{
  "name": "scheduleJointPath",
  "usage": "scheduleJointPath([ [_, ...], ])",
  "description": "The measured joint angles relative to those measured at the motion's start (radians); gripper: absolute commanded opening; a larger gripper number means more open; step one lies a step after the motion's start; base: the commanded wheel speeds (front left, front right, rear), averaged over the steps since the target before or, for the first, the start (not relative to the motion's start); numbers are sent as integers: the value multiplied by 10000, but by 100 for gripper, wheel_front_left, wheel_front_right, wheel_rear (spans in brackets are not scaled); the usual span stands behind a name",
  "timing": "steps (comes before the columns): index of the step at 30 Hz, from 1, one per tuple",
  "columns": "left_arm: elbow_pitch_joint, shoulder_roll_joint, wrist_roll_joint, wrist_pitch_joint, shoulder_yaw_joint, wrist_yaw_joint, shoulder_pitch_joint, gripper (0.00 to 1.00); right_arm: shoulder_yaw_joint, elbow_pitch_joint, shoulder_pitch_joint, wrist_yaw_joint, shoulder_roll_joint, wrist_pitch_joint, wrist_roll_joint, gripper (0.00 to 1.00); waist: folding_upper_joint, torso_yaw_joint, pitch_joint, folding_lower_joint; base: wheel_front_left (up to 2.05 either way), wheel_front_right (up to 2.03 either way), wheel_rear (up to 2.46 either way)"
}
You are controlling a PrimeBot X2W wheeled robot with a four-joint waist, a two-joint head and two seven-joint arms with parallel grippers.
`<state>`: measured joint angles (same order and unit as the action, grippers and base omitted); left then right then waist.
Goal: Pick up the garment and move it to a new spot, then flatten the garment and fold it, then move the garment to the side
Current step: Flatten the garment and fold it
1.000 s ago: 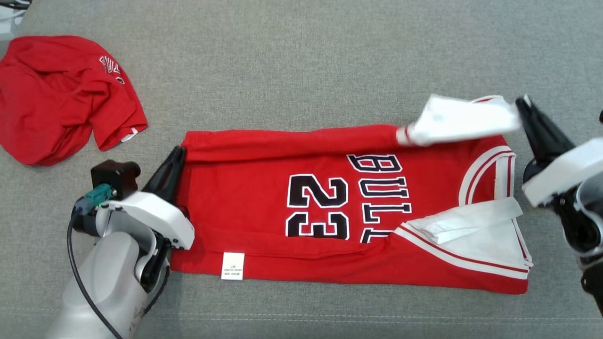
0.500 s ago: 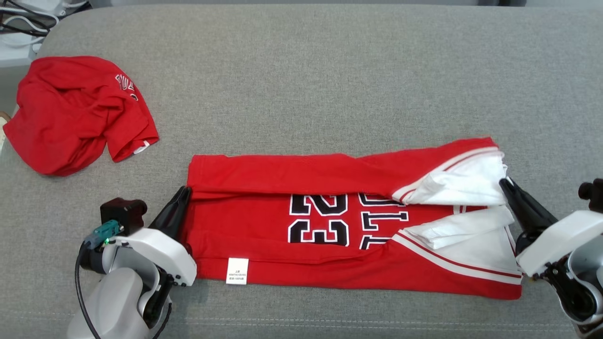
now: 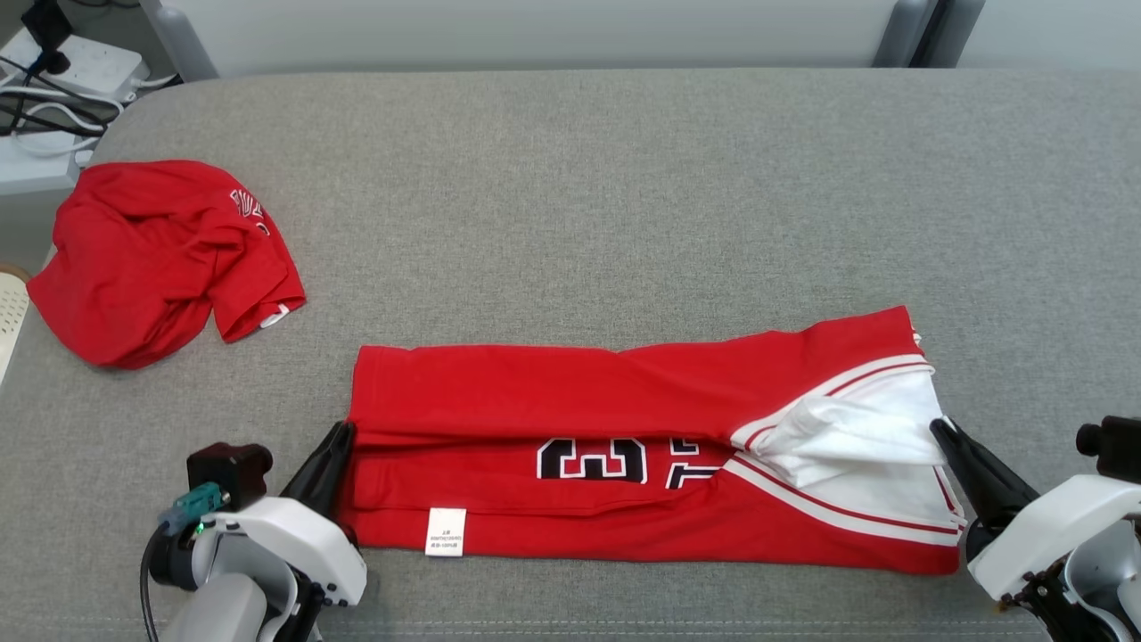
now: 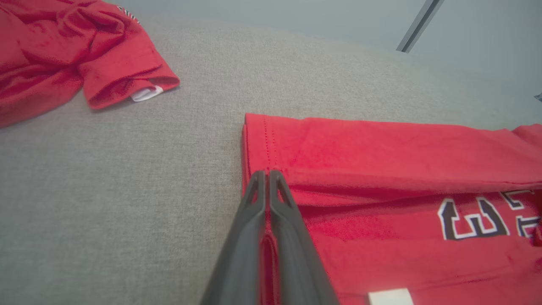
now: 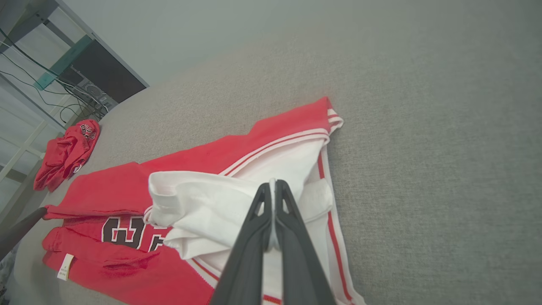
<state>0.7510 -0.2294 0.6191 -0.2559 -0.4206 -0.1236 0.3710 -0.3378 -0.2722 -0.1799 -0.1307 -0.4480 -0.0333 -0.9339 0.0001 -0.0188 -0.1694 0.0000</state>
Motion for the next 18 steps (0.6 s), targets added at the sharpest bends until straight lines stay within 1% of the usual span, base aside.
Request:
scheduleJointPath([
  [12, -50, 73, -27, 2, 142, 0, -638, 0, -113, -96, 507, 0, -54, 27, -265, 0, -1, 20, 322, 0, 0, 0, 0],
  [13, -52, 96, -27, 2, 142, 0, -653, 30, -115, -159, 521, 0, -54, 27, -261, 31, 0, 30, 315, 0, 0, 0, 0],
  [14, -59, 115, -33, 2, 148, 0, -659, 89, -105, -249, 522, 0, -54, 42, -247, 100, -1, 40, 304, 0, 0, 0, 0],
  [15, -82, 132, -48, 2, 169, 0, -659, 100, -63, -311, 522, 0, -40, 161, -245, 100, 0, 49, 285, 0, 0, 0, 0],
  [18, -322, 146, -295, 2, 416, 23, -662, 100, 178, -399, 499, 0, 17, 614, -159, 100, -1, 69, 232, 0, 0, 0, 0],
])
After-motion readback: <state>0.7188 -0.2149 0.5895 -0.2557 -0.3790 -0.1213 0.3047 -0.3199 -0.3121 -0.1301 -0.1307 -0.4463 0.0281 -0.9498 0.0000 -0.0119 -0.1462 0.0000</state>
